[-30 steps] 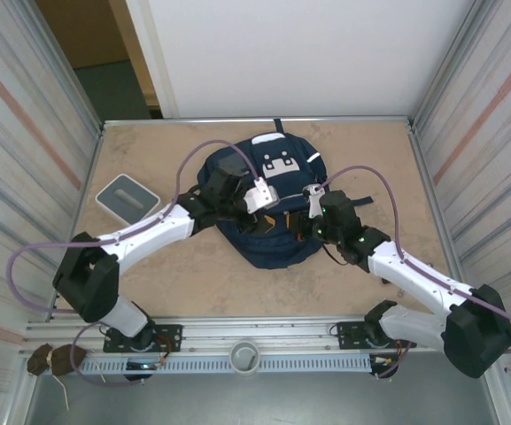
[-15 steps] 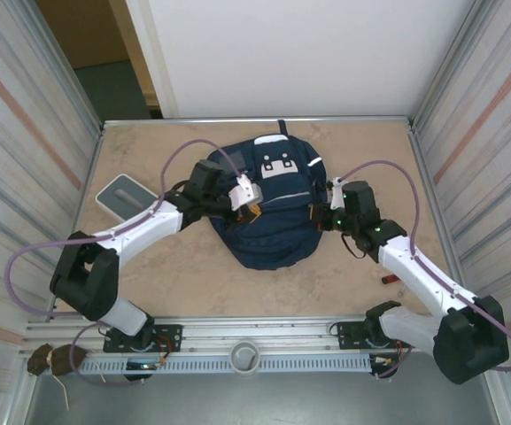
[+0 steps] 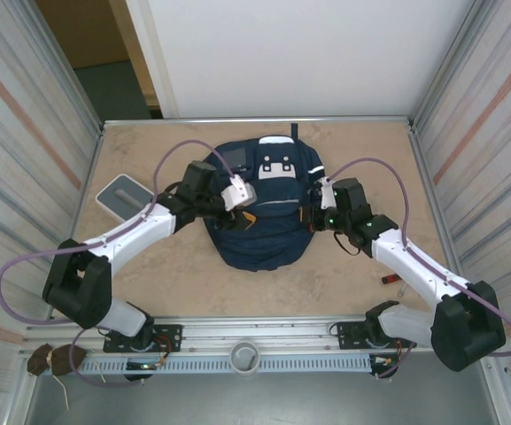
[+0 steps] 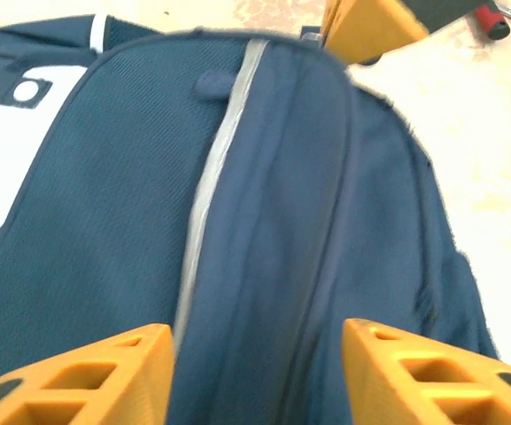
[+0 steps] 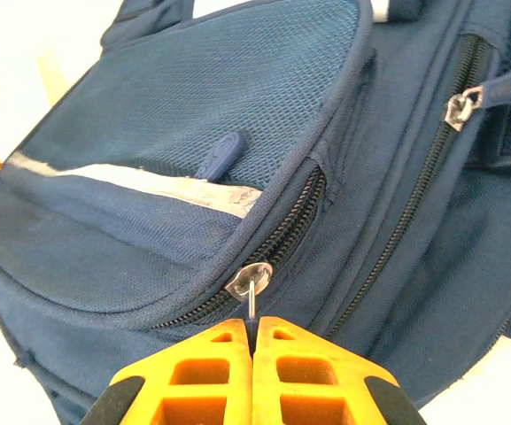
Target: Pack the student bag
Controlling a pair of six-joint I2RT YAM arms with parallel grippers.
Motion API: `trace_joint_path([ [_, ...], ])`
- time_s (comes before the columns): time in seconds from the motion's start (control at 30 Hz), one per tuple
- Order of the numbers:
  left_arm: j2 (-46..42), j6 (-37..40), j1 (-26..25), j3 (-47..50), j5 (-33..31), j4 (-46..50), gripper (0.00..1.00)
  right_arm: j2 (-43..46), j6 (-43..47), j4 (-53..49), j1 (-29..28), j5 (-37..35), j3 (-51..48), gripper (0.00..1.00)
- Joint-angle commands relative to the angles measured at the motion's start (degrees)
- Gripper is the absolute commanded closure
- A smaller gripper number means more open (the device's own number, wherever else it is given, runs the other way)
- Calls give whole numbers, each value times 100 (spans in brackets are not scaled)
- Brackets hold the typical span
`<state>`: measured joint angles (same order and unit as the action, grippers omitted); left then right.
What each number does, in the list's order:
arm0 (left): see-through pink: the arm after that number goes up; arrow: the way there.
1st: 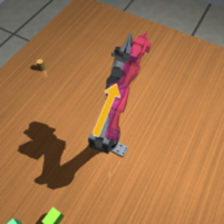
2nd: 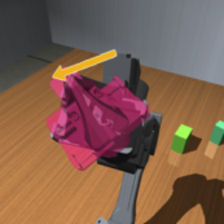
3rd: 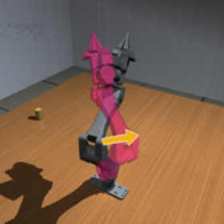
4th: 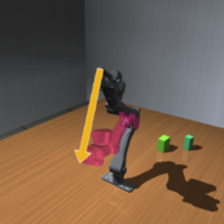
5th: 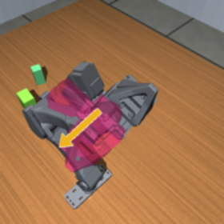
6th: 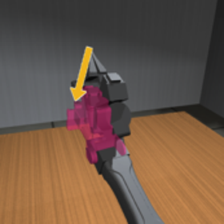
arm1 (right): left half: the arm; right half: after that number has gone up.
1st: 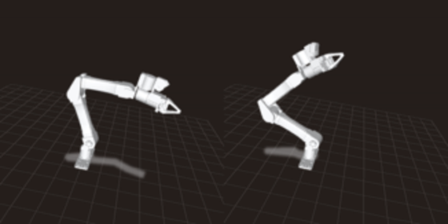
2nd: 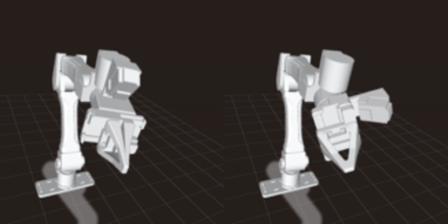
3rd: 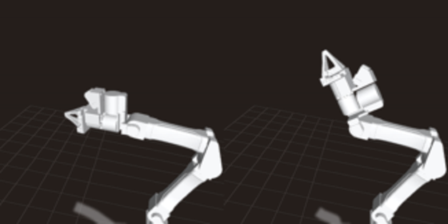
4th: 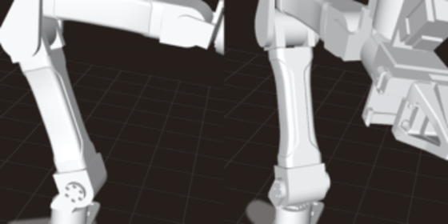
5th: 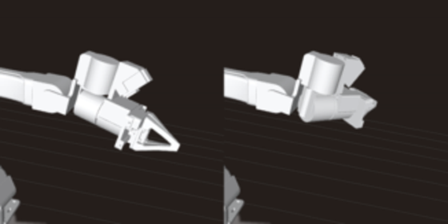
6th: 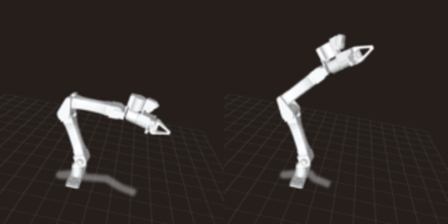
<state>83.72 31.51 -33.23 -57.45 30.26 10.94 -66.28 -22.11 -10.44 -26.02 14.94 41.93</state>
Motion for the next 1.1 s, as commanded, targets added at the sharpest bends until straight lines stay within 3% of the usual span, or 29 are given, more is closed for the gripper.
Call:
trace_joint_path([
  [0.0, -141, 210, -440, -297, -709, 105, 42, 213, -224, 413, -274, 150, 218, 100],
  [0.1, 168, 332, -700, -588, -906, 286, 42, 265, -281, 477, -448, 174, 256, 100],
  [0.2, 499, 418, -755, -866, -957, 479, 48, 274, -260, 464, -587, 158, 289, 100],
  [0.3, 614, 493, -743, -970, -943, 575, 66, 266, -124, 350, -590, 28, 260, 100],
  [0.43, 474, 652, -644, -888, -441, 585, 90, 196, -4, 246, -285, 121, 143, 100],
  [0.53, 311, 698, -513, -751, -67, 550, 100, 180, 30, 216, 0, 212, 79, 100],
  [0.83, -106, 713, -105, -255, 1269, 213, 100, -794, 109, -425, 404, -555, 765, 100],
  [0.93, -87, 661, -95, -223, 1327, 122, 100, -1185, 101, -448, 403, -509, 1012, 95],
  [1.07, 40, 461, -95, -235, 958, -27, 100, -1126, 234, -640, 402, -393, 1052, 81],
])
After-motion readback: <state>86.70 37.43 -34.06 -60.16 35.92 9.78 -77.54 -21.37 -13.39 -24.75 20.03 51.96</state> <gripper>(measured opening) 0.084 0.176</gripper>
